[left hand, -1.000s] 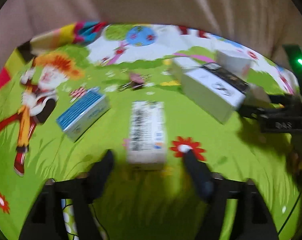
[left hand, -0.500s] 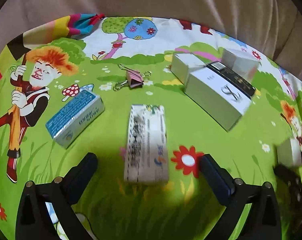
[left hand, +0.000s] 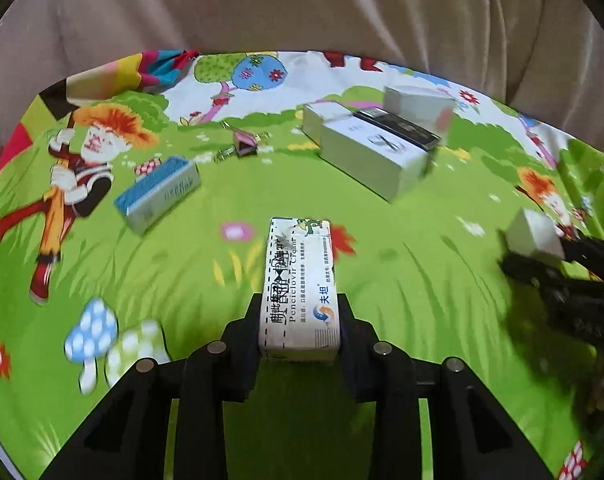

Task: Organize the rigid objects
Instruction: 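Lift and carry the cream box and silver cube box to the storage box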

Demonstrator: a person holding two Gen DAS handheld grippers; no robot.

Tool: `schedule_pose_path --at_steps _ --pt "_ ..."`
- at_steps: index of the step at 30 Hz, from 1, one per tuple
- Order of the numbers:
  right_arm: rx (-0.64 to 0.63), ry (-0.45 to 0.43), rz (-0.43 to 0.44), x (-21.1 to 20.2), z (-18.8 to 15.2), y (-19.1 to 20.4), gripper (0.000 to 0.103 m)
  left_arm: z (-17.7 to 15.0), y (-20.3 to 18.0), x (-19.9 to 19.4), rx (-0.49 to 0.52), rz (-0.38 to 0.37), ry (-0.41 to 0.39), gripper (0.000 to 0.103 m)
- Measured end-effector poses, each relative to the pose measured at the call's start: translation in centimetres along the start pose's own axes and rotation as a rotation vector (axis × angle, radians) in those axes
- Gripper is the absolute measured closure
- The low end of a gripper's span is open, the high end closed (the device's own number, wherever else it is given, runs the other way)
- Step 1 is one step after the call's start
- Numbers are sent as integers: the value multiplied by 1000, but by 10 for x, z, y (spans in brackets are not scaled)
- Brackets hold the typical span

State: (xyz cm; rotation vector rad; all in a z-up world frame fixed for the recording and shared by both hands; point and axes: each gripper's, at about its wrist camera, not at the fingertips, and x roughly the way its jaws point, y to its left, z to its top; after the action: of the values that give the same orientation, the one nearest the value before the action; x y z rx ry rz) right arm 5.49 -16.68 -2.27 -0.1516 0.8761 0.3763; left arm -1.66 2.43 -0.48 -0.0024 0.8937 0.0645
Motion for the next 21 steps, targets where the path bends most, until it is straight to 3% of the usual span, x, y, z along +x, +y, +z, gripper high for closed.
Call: schedule_pose_path --at_steps 6,9,12,17,21 --pt "31 -12 -14 -32 -34 13 41 -24 -16 -26 3 -66 43 69" --pt "48 -89 -43 -60 -51 14 41 -28 -22 -55 -11 -93 -23 69" --pt "104 -272 -110 -113 -60 6 41 -22 -31 -106 18 -71 -209 69" --pt "113 -684 -236 -225 -62 25 41 -10 -39 -199 25 -70 -546 69" --pt "87 -902 -298 -282 -72 46 41 -12 -38 -249 38 -55 -739 69"
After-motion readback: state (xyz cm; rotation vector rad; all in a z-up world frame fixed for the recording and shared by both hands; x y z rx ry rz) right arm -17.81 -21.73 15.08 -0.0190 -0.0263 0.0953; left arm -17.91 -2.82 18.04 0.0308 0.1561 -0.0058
